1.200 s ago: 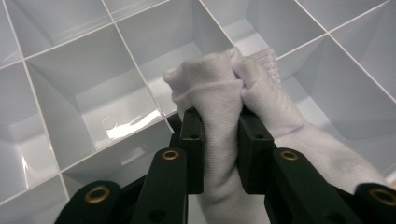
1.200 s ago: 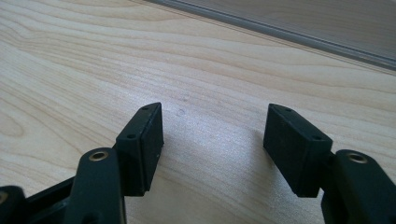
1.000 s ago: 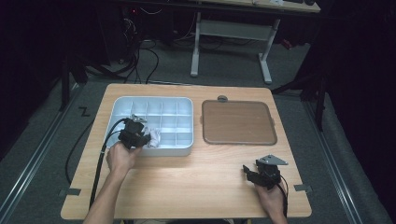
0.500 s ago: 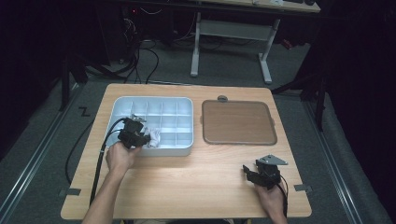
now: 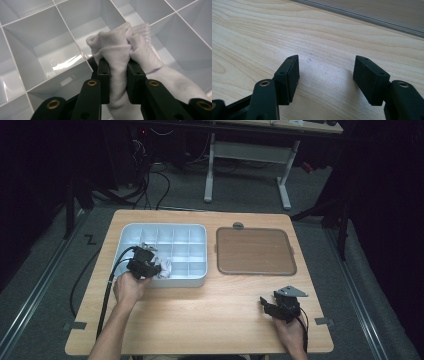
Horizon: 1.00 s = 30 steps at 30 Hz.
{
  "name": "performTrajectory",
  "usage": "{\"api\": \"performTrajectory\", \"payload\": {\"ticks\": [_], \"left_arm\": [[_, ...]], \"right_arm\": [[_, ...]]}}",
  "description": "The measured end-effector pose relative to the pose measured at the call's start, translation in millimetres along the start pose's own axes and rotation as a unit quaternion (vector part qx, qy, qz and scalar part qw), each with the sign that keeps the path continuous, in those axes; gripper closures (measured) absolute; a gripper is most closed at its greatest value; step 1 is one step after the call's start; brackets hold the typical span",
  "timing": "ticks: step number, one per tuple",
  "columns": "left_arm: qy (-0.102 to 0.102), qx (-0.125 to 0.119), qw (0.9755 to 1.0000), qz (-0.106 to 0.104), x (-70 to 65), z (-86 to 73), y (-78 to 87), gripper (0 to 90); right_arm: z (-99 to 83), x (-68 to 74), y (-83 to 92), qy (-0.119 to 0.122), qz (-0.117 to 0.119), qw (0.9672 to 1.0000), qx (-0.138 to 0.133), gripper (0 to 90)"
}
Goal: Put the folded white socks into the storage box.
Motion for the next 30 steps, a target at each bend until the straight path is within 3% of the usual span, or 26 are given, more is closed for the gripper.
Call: {"api": "performTrajectory", "payload": {"ticks": [30], "left_arm": [[0.005,0.04,0.9992,-0.003,-0.4,-8.6,-5.0,77.5]], "right_arm": [[0.0,0.1,0.0,0.0,0.0,1.0,0.0,38.6]]}}
Point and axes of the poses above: each handheld gripper's, and its own axes: y roughly backward along the jaws, z roughly out of its top, x roughly to its left, the point moved 9 cm from there along -y, roughly forward along the jaws, and after that the axes turned 2 degrees about -x, right-handed, at the moved point
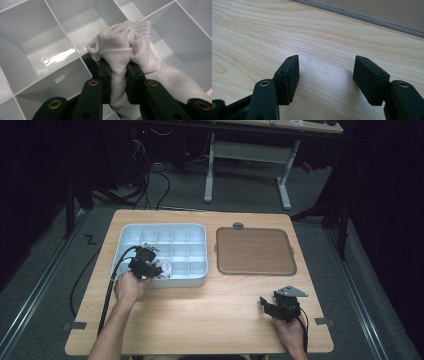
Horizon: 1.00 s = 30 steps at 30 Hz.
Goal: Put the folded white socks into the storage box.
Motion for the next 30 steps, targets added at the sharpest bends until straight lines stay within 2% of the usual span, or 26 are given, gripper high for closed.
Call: {"api": "performTrajectory", "payload": {"ticks": [7,10,19,24,30], "left_arm": [[0.006,0.009,0.9999,0.001,0.5,-0.7,-1.1,77.6],[0.002,0.01,0.9999,0.002,0.5,-2.0,-1.7,77.7],[0.005,0.013,0.9999,0.0,0.7,-3.6,-3.1,77.8],[0.002,0.037,0.9993,0.006,1.8,-11.1,-9.7,78.6],[0.005,0.047,0.9989,0.005,1.3,-12.2,-10.7,78.6]], "right_arm": [[0.0,0.1,0.0,0.0,0.0,1.0,0.0,38.7],[0.0,0.0,0.0,0.0,0.0,1.0,0.0,38.8],[0.1,0.5,-0.1,-0.001,0.0,1.0,0.0,39.3],[0.6,1.4,-0.1,0.004,0.001,1.0,-0.002,42.9],[0.7,2.2,0.0,0.004,0.001,1.0,-0.002,44.0]]}}
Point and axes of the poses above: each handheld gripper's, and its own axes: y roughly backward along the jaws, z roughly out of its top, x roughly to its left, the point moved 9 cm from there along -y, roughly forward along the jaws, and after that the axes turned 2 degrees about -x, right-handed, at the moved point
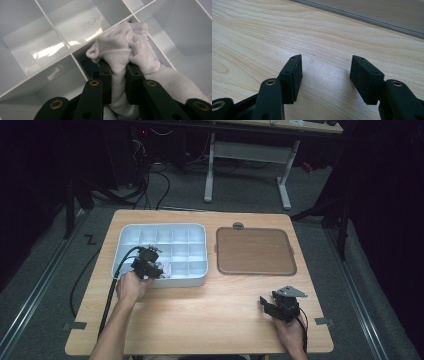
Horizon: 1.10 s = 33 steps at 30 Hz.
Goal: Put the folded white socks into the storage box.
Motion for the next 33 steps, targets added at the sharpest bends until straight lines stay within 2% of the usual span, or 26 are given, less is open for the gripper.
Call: {"api": "performTrajectory", "payload": {"ticks": [4,9,19,27,33], "left_arm": [[0.003,0.017,0.9999,0.002,0.6,-1.5,-1.2,78.4],[0.004,0.003,1.0,-0.004,0.1,-0.7,0.4,78.1],[-0.005,0.005,1.0,-0.002,-0.1,-1.8,0.3,78.1],[-0.014,-0.012,0.9998,0.001,-1.5,-0.6,1.8,75.7],[-0.002,-0.02,0.9998,-0.007,-2.8,4.6,7.9,72.8]], "right_arm": [[0.1,-0.2,-0.1,0.001,0.0,1.0,0.0,44.0],[0.1,-0.2,-0.1,0.001,0.0,1.0,0.0,43.8],[0.0,-0.2,-0.1,-0.002,-0.001,1.0,0.0,43.3],[0.1,-0.4,-0.2,-0.001,0.0,1.0,0.001,42.3],[0.1,-0.2,-0.3,0.0,0.001,1.0,0.001,42.1]]}}
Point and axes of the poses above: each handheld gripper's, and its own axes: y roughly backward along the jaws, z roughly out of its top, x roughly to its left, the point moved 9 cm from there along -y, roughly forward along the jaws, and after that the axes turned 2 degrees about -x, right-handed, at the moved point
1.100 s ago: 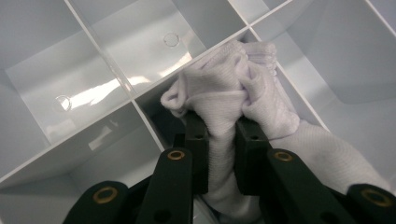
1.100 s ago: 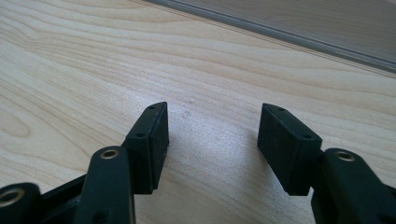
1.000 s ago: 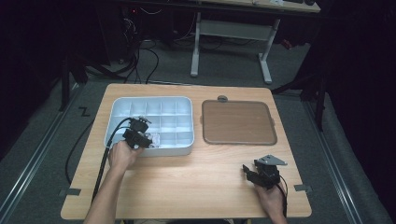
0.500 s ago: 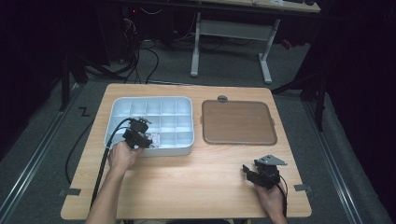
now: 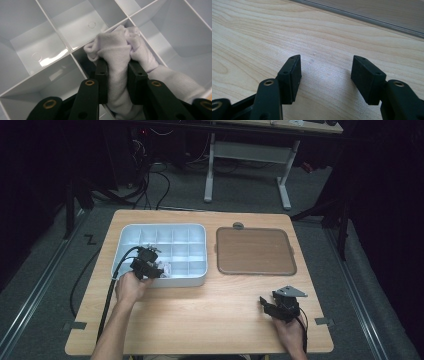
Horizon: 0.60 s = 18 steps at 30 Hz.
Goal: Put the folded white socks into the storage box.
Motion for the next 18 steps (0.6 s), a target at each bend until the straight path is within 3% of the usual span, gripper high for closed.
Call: {"api": "performTrajectory", "payload": {"ticks": [6,9,18], "left_arm": [[0.006,-0.005,1.0,-0.003,-0.6,2.2,2.6,70.5],[0.018,-0.01,0.9997,-0.012,-1.5,5.6,5.8,68.0],[0.046,-0.027,0.9981,-0.031,-4.7,15.5,18.3,53.3]], "right_arm": [[0.0,0.1,0.0,0.0,0.0,1.0,0.0,41.8],[0.0,0.1,0.0,0.001,0.001,1.0,0.0,41.8],[0.0,0.1,0.0,0.0,0.001,1.0,0.0,41.7]]}}
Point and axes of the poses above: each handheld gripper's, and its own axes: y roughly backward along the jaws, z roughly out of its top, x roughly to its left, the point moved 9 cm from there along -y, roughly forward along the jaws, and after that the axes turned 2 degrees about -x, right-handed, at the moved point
